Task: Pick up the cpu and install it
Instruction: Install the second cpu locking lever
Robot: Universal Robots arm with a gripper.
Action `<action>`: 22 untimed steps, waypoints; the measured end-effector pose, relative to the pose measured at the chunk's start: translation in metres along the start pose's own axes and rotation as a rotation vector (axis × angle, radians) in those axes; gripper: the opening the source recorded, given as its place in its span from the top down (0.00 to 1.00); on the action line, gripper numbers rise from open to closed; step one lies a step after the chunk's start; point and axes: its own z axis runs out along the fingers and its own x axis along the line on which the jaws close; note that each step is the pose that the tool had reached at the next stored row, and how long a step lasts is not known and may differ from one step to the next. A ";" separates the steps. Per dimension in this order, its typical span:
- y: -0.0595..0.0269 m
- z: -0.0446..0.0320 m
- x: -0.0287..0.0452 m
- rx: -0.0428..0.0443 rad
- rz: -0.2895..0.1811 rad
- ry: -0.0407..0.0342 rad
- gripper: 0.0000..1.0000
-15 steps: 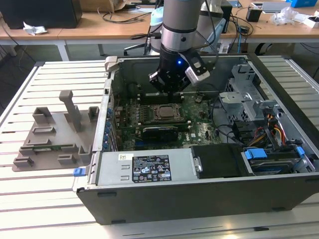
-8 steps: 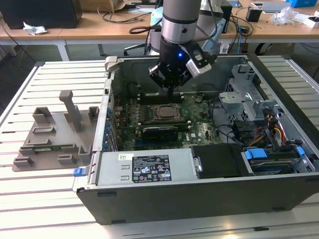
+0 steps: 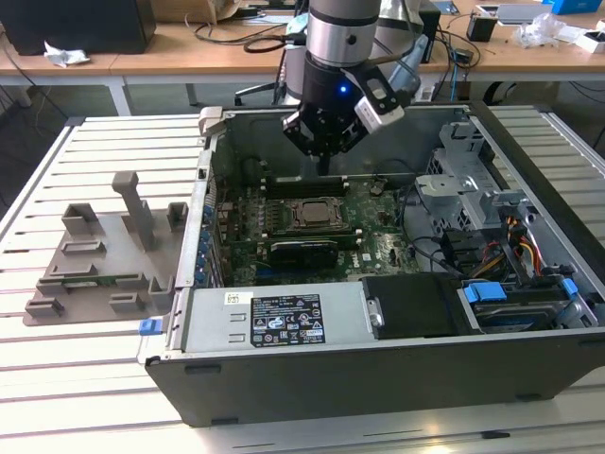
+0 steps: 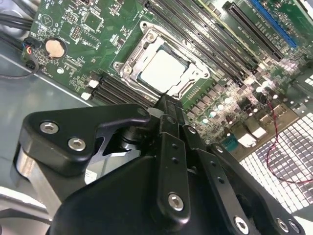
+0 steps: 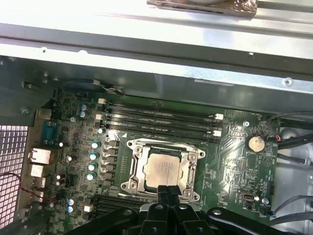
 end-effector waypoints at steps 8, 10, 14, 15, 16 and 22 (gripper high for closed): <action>0.0008 -0.0131 0.0006 0.0000 0.000 0.0000 0.89; 0.0011 -0.0181 0.0008 0.0000 0.000 0.0000 0.89; 0.0016 -0.0257 0.0011 0.0000 0.000 0.0000 0.89; 0.0017 -0.0274 0.0012 0.0000 0.000 0.0000 0.89; 0.0018 -0.0297 0.0013 0.0000 0.000 0.0000 0.89; 0.0023 -0.0384 0.0017 0.0000 0.000 0.0000 0.89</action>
